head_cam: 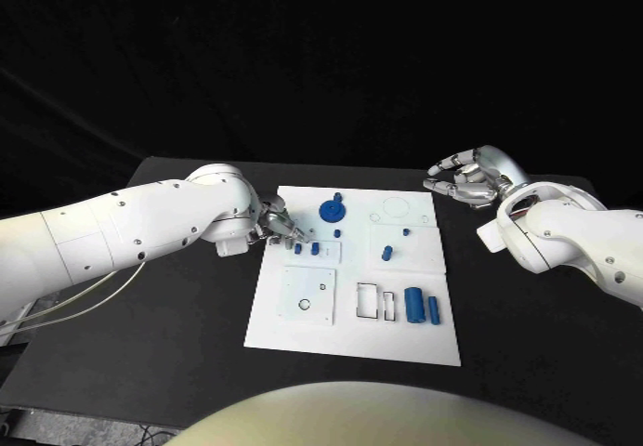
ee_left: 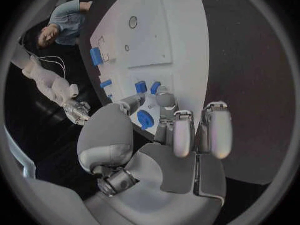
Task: Assemble the parts on the task board
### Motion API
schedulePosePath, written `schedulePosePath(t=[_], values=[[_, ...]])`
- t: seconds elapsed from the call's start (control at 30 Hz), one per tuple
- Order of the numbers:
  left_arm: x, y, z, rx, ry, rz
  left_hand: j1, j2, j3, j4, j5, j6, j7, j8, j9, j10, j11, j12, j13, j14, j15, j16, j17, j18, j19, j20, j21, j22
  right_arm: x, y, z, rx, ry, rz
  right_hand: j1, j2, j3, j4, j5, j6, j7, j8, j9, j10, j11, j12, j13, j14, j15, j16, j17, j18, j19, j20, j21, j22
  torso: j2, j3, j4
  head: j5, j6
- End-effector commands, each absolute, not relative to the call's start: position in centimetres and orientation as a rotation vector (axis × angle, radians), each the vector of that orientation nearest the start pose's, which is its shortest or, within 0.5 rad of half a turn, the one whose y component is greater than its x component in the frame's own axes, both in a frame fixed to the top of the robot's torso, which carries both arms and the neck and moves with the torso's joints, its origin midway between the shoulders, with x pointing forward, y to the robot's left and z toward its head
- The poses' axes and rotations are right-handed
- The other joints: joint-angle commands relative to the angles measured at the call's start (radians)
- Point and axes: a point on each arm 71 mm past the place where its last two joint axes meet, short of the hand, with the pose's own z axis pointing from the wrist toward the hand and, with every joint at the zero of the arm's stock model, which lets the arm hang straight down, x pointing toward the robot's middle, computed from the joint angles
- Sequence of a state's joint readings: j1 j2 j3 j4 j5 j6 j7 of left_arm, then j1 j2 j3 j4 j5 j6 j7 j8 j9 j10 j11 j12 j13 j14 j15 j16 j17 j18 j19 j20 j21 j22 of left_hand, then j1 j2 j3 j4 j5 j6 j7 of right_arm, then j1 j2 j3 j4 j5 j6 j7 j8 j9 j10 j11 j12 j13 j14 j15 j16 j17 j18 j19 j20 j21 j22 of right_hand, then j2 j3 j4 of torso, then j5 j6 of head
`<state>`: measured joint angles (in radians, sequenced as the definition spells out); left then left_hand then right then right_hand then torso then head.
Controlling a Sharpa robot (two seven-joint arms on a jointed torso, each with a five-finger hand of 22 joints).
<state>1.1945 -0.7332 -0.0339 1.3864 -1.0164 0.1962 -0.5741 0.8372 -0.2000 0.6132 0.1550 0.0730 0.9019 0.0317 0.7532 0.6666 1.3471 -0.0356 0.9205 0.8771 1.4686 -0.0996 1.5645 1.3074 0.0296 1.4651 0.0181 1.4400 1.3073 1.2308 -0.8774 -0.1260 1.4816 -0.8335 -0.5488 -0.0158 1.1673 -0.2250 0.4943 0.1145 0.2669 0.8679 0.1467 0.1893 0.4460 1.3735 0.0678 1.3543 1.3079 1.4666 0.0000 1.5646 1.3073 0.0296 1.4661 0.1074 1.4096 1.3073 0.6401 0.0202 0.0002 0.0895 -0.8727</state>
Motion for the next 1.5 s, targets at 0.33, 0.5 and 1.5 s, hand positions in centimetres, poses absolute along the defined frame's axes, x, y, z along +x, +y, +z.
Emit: schedulePosePath(t=[0.33,0.5,1.5], values=[[49.9,19.7,-22.4,-0.344,2.220,-0.568,0.146,-0.012,0.023,-0.029,0.032,-0.117,0.037,-0.038,-0.034,-0.195,0.031,-0.193,-0.176,0.043,0.037,-0.152,0.114,0.050,-0.072,0.027,-0.263,0.142,49.2,-24.7,-19.8,0.507,1.609,0.801,-0.012,0.000,0.003,0.004,-0.002,-0.008,0.002,0.005,0.002,-0.007,-0.001,-0.003,0.022,0.097,-0.002,-0.005,0.238,0.012,0.007,-0.002,-0.007,0.189,0.001,0.0000,0.0001,-0.008,0.000],[50.2,18.2,-21.0,-0.244,2.013,-0.741,0.235,-0.025,0.085,-0.076,0.093,-0.157,0.078,-0.106,-0.080,-0.309,0.070,-0.248,-0.218,-0.083,0.072,-0.356,-0.058,0.093,-0.205,0.058,-0.536,0.057,49.2,-24.7,-19.8,0.507,1.607,0.801,-0.011,0.001,0.005,0.003,0.000,-0.008,0.002,0.005,0.003,-0.010,-0.001,-0.007,0.018,0.096,-0.002,-0.007,0.235,0.013,0.005,-0.002,-0.011,0.187,0.001,-0.0005,0.0002,-0.014,0.000],[49.9,12.4,-23.4,0.443,1.861,-0.598,0.404,-0.083,-0.016,-0.120,-0.002,-0.120,0.081,-0.366,-0.230,-0.447,0.117,-0.459,-0.501,-0.148,0.098,-0.338,-0.154,0.095,-0.198,0.089,-0.579,0.086,49.2,-24.4,-19.8,0.501,1.610,0.812,-0.009,0.000,0.020,-0.010,0.018,-0.011,0.002,0.009,0.009,-0.074,-0.002,-0.079,-0.057,0.083,-0.003,-0.029,0.191,0.023,-0.018,-0.003,-0.053,0.171,0.002,-0.0003,-0.0010,-0.026,0.000]])
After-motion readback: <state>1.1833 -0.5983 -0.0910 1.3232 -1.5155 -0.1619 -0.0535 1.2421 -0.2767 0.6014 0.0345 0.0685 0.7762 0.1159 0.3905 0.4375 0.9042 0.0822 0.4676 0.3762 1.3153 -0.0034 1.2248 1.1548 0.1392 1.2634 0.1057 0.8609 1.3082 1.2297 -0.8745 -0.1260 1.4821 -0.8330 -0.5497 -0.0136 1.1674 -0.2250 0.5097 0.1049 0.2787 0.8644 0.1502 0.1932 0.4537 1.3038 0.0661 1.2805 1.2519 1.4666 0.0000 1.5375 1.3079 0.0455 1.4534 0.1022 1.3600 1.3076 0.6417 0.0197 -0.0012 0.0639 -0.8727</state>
